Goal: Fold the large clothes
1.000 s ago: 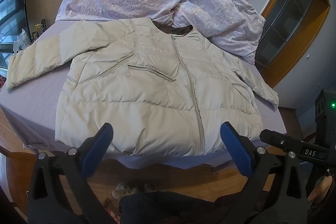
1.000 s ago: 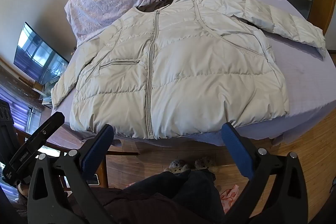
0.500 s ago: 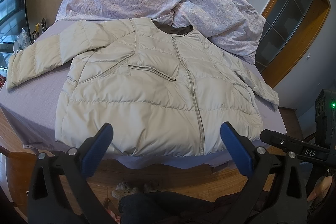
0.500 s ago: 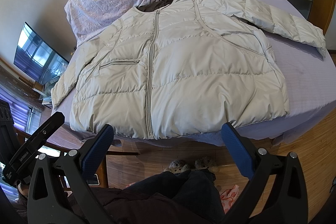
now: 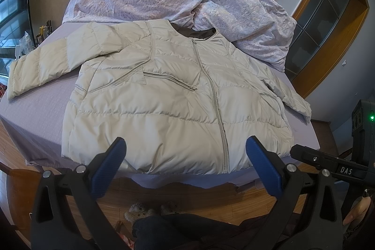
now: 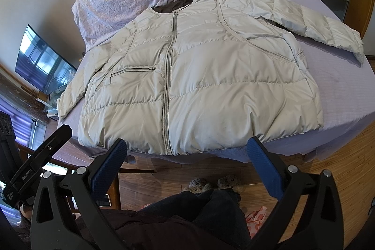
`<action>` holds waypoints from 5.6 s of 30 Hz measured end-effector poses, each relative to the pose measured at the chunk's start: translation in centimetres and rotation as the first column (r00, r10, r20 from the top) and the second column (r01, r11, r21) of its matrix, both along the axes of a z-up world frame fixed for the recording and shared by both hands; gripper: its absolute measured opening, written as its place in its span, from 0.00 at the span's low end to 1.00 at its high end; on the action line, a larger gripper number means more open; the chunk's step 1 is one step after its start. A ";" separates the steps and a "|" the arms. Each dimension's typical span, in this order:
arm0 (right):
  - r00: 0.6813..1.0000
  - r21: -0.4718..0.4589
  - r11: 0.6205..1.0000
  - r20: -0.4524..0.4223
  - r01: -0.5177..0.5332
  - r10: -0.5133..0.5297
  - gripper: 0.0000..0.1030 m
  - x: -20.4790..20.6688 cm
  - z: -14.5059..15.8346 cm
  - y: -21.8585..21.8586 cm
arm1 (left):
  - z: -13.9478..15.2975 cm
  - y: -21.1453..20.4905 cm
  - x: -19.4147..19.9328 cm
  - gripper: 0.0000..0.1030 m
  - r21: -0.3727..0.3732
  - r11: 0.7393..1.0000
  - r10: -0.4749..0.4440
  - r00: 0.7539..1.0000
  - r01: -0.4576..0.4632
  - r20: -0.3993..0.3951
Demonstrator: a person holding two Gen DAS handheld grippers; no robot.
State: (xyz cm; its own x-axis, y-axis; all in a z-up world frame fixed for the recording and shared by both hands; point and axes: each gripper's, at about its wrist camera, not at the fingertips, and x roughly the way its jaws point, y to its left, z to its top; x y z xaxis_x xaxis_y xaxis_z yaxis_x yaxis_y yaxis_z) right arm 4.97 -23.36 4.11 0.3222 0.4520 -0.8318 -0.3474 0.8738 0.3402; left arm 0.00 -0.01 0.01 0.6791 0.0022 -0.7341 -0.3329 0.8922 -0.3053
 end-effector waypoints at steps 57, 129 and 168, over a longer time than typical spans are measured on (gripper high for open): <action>0.914 0.058 0.913 0.020 0.403 -0.405 0.99 14.2 -3.5 -11.2 | -1.4 2.3 5.9 0.98 0.052 0.997 0.065 0.995 -0.061 -0.079; 0.969 0.186 0.979 -0.243 0.085 -0.038 0.14 31.1 -8.2 16.3 | -2.1 18.4 9.9 0.98 0.092 0.968 0.247 0.958 -0.235 -0.148; 0.997 -0.199 0.978 -0.070 -0.054 0.041 0.61 30.0 -12.1 26.2 | -4.1 37.5 -1.0 0.98 -0.046 0.814 0.557 0.801 -0.579 -0.221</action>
State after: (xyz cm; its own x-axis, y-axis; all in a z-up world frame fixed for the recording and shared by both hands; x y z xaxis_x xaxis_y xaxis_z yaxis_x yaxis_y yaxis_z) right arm 35.01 2.85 -8.02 0.2468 0.2872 -0.9255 -0.3734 0.9095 0.1827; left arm -0.97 37.46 -4.11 0.4297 0.2589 -0.8651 -0.8298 0.4909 -0.2653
